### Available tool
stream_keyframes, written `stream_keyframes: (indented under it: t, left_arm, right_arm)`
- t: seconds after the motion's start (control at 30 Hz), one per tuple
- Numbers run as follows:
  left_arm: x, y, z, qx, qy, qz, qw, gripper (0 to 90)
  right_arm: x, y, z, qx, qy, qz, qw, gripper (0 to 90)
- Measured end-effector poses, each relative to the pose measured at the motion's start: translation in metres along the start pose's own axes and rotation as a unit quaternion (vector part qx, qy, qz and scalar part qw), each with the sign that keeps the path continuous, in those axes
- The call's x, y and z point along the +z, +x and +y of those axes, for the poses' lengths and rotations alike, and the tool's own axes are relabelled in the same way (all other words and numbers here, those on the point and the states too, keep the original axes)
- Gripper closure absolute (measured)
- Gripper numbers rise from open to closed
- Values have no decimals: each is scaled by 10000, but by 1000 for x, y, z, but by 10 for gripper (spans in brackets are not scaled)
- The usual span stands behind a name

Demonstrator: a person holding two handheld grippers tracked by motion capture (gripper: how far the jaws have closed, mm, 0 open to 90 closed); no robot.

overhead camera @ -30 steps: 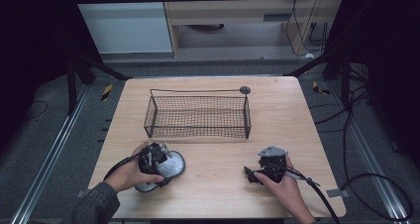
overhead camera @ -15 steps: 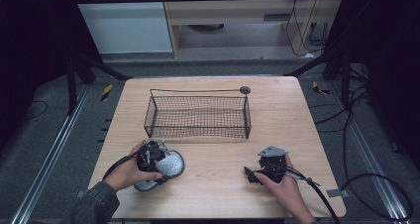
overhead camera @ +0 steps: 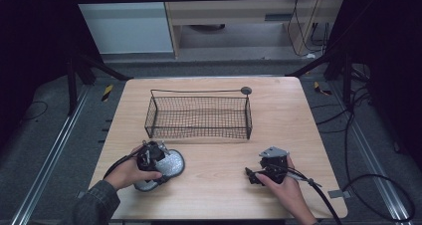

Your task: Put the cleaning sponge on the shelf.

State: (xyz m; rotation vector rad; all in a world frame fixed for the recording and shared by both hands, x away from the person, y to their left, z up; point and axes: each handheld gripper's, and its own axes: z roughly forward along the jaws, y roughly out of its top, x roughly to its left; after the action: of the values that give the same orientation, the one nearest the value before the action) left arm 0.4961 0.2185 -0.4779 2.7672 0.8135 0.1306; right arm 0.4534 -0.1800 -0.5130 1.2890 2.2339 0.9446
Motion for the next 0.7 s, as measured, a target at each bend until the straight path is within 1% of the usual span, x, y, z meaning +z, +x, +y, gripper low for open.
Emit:
stream_keyframes:
  t: [0.43,0.47,0.6,0.67,0.7]
  left_arm:
    - [0,-1,0,20,45,31,10000,55]
    - [0,-1,0,20,45,31,10000,59]
    - [-2,-1,0,48,77,71,9999,68]
    - [-3,-1,0,54,77,80,9999,69]
    - [-5,-1,0,47,30,106,9999,70]
  right_arm:
    - [0,0,0,8,-2,-1,10000,4]
    - [0,0,0,-17,-5,-3,10000,4]
    - [0,0,0,-28,-10,-1,10000,4]
    - [0,0,0,-31,-11,2,10000,4]
    - [0,0,0,-33,-10,4,10000,4]
